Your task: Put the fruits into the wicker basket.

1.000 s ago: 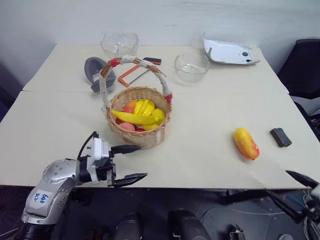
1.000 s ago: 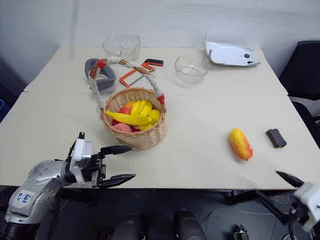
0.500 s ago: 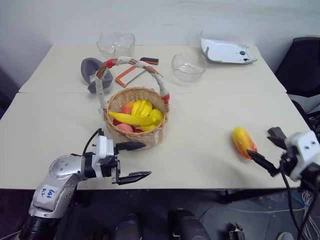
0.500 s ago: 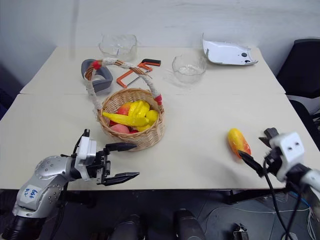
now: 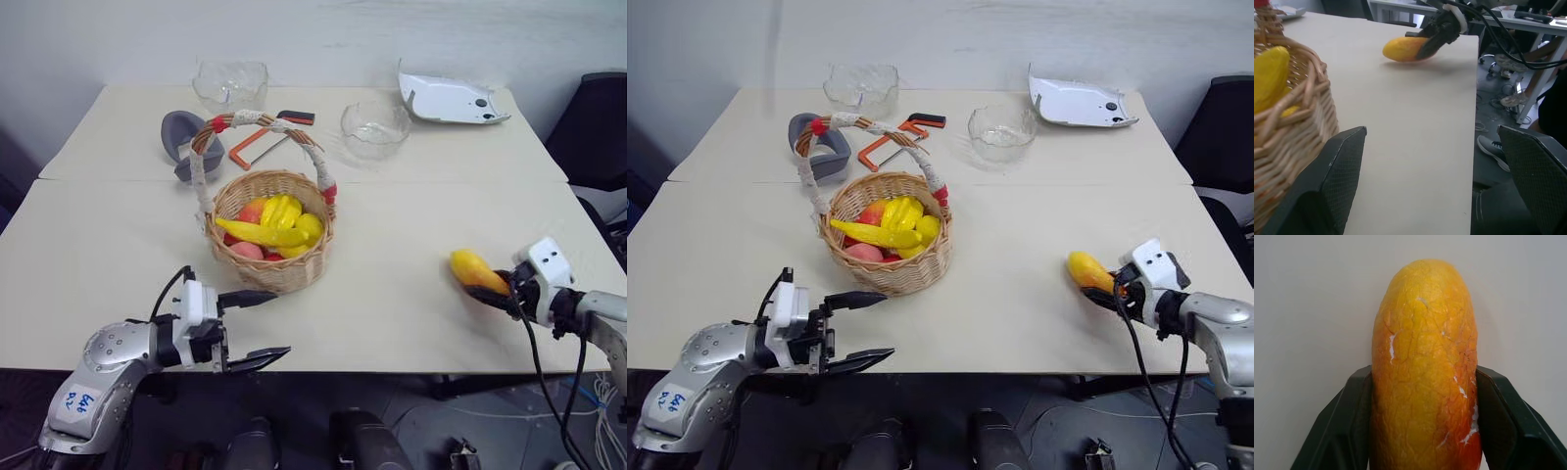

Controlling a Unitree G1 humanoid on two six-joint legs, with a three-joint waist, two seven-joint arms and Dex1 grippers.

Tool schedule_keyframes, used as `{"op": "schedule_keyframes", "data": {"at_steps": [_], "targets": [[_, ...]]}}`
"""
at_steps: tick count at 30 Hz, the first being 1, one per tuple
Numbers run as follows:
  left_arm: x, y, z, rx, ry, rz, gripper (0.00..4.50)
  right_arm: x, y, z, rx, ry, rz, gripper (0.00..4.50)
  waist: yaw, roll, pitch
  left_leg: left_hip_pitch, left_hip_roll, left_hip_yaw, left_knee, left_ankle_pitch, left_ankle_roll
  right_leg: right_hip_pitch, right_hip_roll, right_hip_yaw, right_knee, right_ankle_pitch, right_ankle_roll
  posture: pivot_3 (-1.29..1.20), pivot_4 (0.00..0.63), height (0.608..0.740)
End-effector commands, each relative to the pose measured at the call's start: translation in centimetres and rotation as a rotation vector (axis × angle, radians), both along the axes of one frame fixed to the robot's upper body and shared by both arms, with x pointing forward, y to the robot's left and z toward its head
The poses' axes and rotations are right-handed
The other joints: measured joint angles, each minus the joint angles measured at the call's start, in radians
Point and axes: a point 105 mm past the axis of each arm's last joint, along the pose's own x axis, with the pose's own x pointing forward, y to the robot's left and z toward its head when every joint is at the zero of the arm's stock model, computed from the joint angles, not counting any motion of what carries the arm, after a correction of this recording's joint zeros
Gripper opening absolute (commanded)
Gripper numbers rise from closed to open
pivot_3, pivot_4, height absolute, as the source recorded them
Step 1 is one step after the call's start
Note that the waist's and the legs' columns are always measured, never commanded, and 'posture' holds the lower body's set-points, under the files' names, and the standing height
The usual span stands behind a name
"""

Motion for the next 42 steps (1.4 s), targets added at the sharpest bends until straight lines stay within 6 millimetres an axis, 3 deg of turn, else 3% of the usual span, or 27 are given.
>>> {"op": "schedule_keyframes", "data": {"at_steps": [1, 4, 7, 10, 12, 17, 19, 20, 22, 25, 28, 31, 34, 36, 39, 42], "targets": [[-0.1, 0.6, 1.4, -0.035, -0.025, 0.038, 4.50, -1.2, 5.1, 4.3, -0.002, -0.095, 0.312, 2.31, -0.008, 0.000, 0.000, 0.000, 0.000, 0.000, 0.000, 0.000, 0.000, 0.000, 0.000, 0.000, 0.000, 0.000, 0.000, 0.00, 0.150, 0.740], [-0.6, 1.4, 1.2, -0.043, 0.012, 0.078, 4.50, -2.9, 10.8, 5.8, -0.024, -0.125, 0.614, 2.31, -0.025, 0.000, 0.000, 0.001, 0.001, 0.000, 0.000, 0.000, 0.000, 0.000, 0.000, 0.000, 0.001, 0.000, 0.000, 0.00, 0.150, 0.740], [-0.9, 2.1, 1.7, -0.108, 0.027, 0.146, 4.50, -3.7, 17.1, 8.2, 0.092, -0.186, 0.833, 2.31, -0.038, -0.001, 0.001, 0.001, 0.002, -0.001, -0.001, 0.000, -0.001, 0.000, 0.001, -0.001, 0.001, 0.000, 0.000, 0.00, 0.150, 0.740], [-0.8, 3.2, 1.8, -0.129, 0.009, 0.231, 4.50, -3.1, 21.7, 10.4, 0.175, -0.252, 0.879, 2.31, -0.041, -0.002, 0.002, 0.001, 0.002, -0.001, 0.000, 0.000, -0.002, -0.001, 0.000, -0.001, 0.003, 0.000, -0.001, 0.00, 0.150, 0.740], [-0.9, 4.5, 1.7, -0.145, 0.007, 0.307, 4.50, -1.4, 24.8, 11.1, 0.176, -0.282, 0.813, 2.31, -0.041, -0.002, 0.002, 0.000, 0.001, -0.002, 0.000, 0.000, -0.002, -0.001, 0.000, -0.001, 0.003, 0.000, -0.001, 0.00, 0.150, 0.740], [-1.3, 6.8, 0.8, -0.153, 0.033, 0.423, 4.50, 2.5, 28.1, 10.6, 0.053, -0.366, 0.611, 2.31, -0.036, -0.005, 0.000, -0.002, 0.001, -0.002, 0.001, -0.001, -0.003, -0.003, -0.003, -0.004, 0.002, -0.002, -0.004, 0.00, 0.150, 0.740], [-1.5, 7.7, 0.3, -0.140, 0.040, 0.448, 4.50, 3.1, 28.8, 10.6, 0.073, -0.360, 0.579, 2.31, -0.035, -0.005, 0.000, -0.007, 0.000, -0.003, 0.002, -0.001, -0.003, -0.007, -0.004, -0.005, 0.003, -0.002, -0.005, 0.00, 0.150, 0.740], [-1.5, 8.0, 0.1, -0.137, 0.042, 0.458, 4.50, 3.0, 29.2, 10.6, 0.092, -0.345, 0.584, 2.66, -0.037, -0.006, 0.000, -0.010, 0.000, -0.002, 0.002, -0.001, -0.003, -0.011, -0.004, -0.005, 0.003, -0.002, -0.005, 0.00, 0.150, 0.740], [-1.5, 8.2, 0.0, -0.136, 0.040, 0.465, 4.50, 2.5, 29.6, 10.9, 0.115, -0.354, 0.625, 3.33, -0.039, -0.005, 0.000, -0.017, 0.001, -0.002, 0.004, -0.001, -0.003, -0.019, -0.004, -0.005, 0.007, -0.002, -0.005, 0.00, 0.150, 0.740], [-1.4, 8.2, 0.1, -0.143, 0.029, 0.460, 4.50, -0.1, 28.9, 12.5, 0.233, -0.381, 0.788, 4.38, -0.039, -0.005, 0.000, -0.019, 0.001, -0.003, 0.004, -0.001, -0.003, -0.021, -0.003, -0.006, 0.007, -0.002, -0.006, 0.00, 0.150, 0.740], [-1.2, 8.0, 0.6, -0.160, 0.014, 0.449, 4.50, -3.5, 25.6, 13.3, 0.298, -0.360, 0.992, 4.45, -0.034, -0.005, 0.000, -0.021, 0.001, -0.004, 0.005, -0.003, -0.001, -0.020, -0.003, -0.008, 0.007, -0.002, -0.005, 0.00, 0.150, 0.740], [-1.0, 8.1, 1.1, -0.161, 0.002, 0.444, 4.50, -3.7, 21.8, 12.1, 0.267, -0.235, 0.969, 4.45, -0.027, -0.006, 0.000, -0.020, 0.001, -0.006, 0.008, -0.005, 0.001, -0.017, -0.005, -0.009, 0.005, -0.002, -0.005, 0.00, 0.150, 0.740], [-0.7, 8.2, 1.9, -0.171, -0.011, 0.440, 4.50, -0.6, 18.1, 10.9, 0.215, -0.201, 0.787, 4.45, -0.030, -0.006, 0.000, -0.020, 0.001, -0.006, 0.008, -0.005, 0.001, -0.016, -0.005, -0.009, 0.004, -0.002, -0.004, 0.00, 0.150, 0.740], [-0.8, 8.1, 2.0, -0.184, 0.014, 0.415, 4.50, 2.2, 16.9, 11.0, 0.202, -0.260, 0.660, 4.45, -0.042, -0.005, 0.000, -0.017, 0.001, -0.004, 0.008, -0.004, 0.000, -0.016, -0.004, -0.008, 0.005, -0.002, -0.005, 0.00, 0.150, 0.740], [-0.8, 7.9, 1.9, -0.164, 0.038, 0.383, 4.50, 6.0, 17.2, 11.5, 0.187, -0.358, 0.540, 4.45, -0.057, -0.005, 0.000, -0.012, 0.002, -0.002, 0.006, -0.001, -0.001, -0.016, -0.001, -0.004, 0.008, -0.001, -0.008, 0.00, 0.150, 0.740], [-0.4, 7.8, 2.2, -0.164, 0.027, 0.376, 4.50, 7.4, 19.4, 12.1, 0.245, -0.382, 0.582, 4.45, -0.068, -0.004, 0.001, -0.010, 0.002, -0.002, 0.005, 0.001, -0.002, -0.017, 0.001, -0.003, 0.011, 0.000, -0.009, 0.00, 0.150, 0.740]]}}
